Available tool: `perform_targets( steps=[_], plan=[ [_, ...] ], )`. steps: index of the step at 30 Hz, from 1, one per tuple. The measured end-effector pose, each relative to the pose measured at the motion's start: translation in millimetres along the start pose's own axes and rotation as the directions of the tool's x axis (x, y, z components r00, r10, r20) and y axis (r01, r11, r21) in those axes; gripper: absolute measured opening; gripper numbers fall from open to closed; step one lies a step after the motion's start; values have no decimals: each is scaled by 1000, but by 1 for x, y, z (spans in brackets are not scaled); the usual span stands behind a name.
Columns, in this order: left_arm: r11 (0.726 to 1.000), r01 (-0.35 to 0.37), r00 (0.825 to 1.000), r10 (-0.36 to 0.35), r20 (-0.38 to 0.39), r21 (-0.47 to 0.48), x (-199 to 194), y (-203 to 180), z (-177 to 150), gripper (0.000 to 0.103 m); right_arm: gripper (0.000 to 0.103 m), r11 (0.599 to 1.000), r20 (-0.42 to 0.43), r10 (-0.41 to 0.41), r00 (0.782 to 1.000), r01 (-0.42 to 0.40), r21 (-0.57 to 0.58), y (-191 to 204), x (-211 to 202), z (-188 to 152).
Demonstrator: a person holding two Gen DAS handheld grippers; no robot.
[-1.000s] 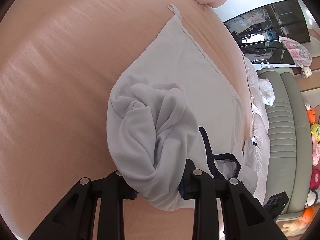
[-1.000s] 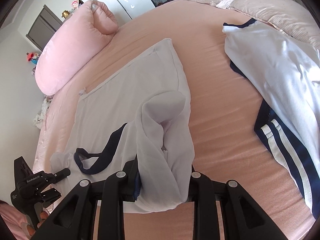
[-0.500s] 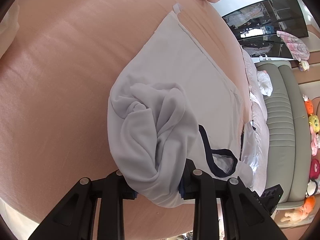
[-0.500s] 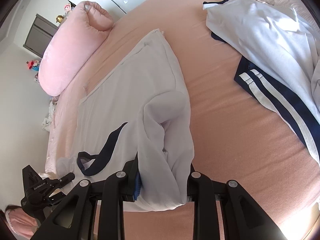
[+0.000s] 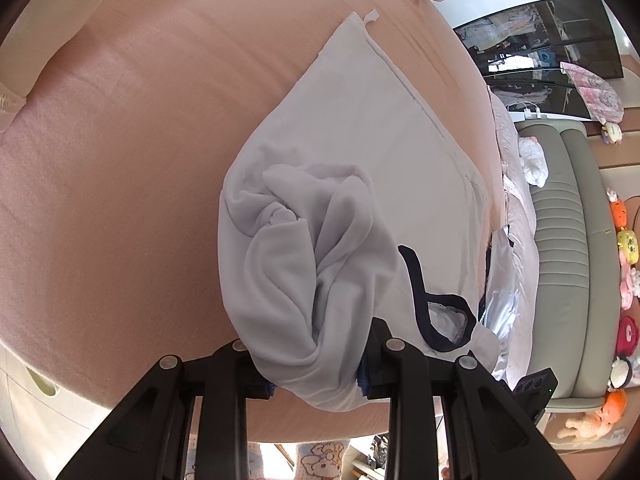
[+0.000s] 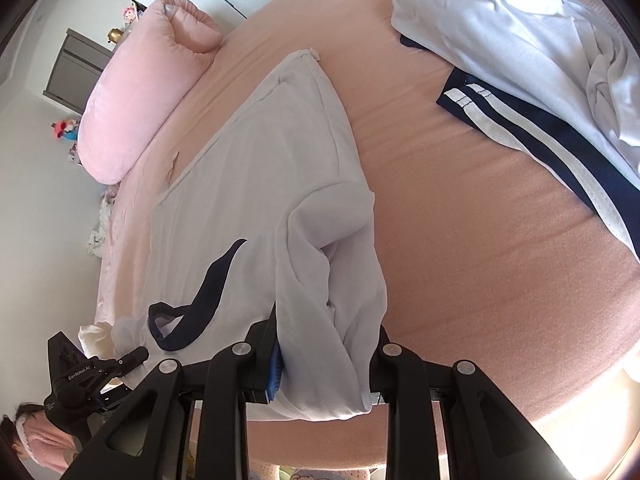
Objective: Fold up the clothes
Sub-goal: 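Lower the folded half with both grippers and open them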
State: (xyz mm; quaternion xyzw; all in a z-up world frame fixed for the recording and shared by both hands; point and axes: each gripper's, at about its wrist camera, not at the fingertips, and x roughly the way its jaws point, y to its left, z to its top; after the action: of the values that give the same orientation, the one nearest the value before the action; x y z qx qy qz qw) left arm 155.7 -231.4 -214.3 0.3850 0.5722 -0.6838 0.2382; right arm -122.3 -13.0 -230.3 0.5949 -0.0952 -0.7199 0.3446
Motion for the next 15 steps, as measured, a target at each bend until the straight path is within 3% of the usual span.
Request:
perform_targets(
  steps=[8, 11, 15],
  plan=[
    [995, -60, 998, 60, -7, 85, 3, -7, -3, 28, 26, 1000, -1, -9, 1000, 9, -17, -9, -6, 8],
    [996, -53, 998, 54, -23, 68, 6, -6, 2, 32, 29, 999, 3, -22, 1000, 22, -35, -7, -1, 16],
    [995, -49, 998, 53, -42, 88, 4, -6, 3, 55, 46, 997, 22, -46, 999, 47, -61, -5, 3, 25]
  ],
)
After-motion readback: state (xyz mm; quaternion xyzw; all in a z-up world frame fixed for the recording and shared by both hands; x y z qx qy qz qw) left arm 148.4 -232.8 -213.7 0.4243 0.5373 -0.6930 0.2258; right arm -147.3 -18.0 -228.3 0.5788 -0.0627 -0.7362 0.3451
